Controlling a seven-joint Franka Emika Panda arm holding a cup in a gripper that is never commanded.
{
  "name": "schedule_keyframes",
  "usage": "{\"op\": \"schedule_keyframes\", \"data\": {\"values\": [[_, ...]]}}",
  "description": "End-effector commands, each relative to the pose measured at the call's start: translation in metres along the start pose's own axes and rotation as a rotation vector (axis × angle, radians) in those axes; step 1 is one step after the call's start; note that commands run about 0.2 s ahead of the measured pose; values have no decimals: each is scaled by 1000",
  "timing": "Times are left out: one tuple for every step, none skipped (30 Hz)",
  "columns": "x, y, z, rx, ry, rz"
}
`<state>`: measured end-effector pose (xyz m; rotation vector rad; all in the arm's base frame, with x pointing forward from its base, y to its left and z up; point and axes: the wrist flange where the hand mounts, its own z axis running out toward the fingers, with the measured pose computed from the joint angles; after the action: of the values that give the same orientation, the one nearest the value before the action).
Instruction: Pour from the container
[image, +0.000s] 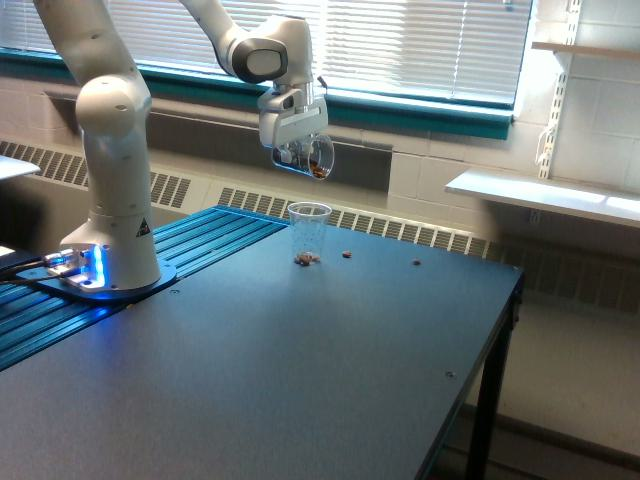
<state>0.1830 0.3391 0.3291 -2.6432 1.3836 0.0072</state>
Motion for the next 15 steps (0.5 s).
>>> {"op": "schedule_keyframes", "data": {"values": [[3, 2, -2, 2, -18, 29], [3, 3, -2, 1, -21, 31], [4, 2, -3, 3, -22, 35], [6, 1, -3, 3, -23, 39], [7, 1, -4, 2, -24, 42], [8, 2, -4, 1, -26, 44], [9, 2, -4, 0, -28, 48], [10, 2, -4, -2, -30, 51], [10, 3, -4, -3, -32, 53], [11, 3, -4, -5, -33, 56], [12, 4, -4, -6, -33, 60], [14, 4, -3, -6, -32, 63], [15, 4, -4, -6, -32, 67], [17, 3, -4, -5, -31, 71], [18, 3, -4, -7, -32, 76]]}}
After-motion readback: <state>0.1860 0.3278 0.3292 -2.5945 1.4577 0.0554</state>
